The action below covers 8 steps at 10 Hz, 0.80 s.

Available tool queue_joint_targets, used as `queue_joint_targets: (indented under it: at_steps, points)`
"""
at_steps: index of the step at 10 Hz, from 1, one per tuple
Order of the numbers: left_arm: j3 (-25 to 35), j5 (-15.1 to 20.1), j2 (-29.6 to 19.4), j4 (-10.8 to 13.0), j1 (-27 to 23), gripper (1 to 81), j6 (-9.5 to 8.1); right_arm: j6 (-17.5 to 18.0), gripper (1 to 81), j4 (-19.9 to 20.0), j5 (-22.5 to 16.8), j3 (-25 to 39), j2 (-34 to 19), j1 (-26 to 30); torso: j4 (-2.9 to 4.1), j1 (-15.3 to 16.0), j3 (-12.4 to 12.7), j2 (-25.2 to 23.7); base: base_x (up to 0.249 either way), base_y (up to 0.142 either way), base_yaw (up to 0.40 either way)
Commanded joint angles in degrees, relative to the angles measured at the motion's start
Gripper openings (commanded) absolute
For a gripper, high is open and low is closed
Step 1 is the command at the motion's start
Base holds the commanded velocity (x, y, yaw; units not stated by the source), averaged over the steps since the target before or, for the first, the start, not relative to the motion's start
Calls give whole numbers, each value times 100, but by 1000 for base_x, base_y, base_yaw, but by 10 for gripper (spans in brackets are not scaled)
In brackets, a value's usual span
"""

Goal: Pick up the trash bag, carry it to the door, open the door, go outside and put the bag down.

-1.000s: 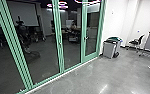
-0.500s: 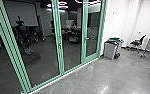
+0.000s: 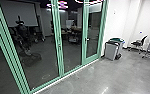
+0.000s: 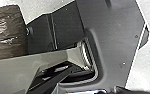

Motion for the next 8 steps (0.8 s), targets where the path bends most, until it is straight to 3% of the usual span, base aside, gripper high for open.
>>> queue_joint_targets:
  at_steps: [1,8]
  points:
    - [3,348,-55,18,-365,10,41,-29,811,-22,-361,18,33,236,0,0,0,0,149,-64,0]
    - [3,348,-46,26,-365,10,41,-20,811,-22,-361,10,33,227,0,0,0,0,149,-69,0]
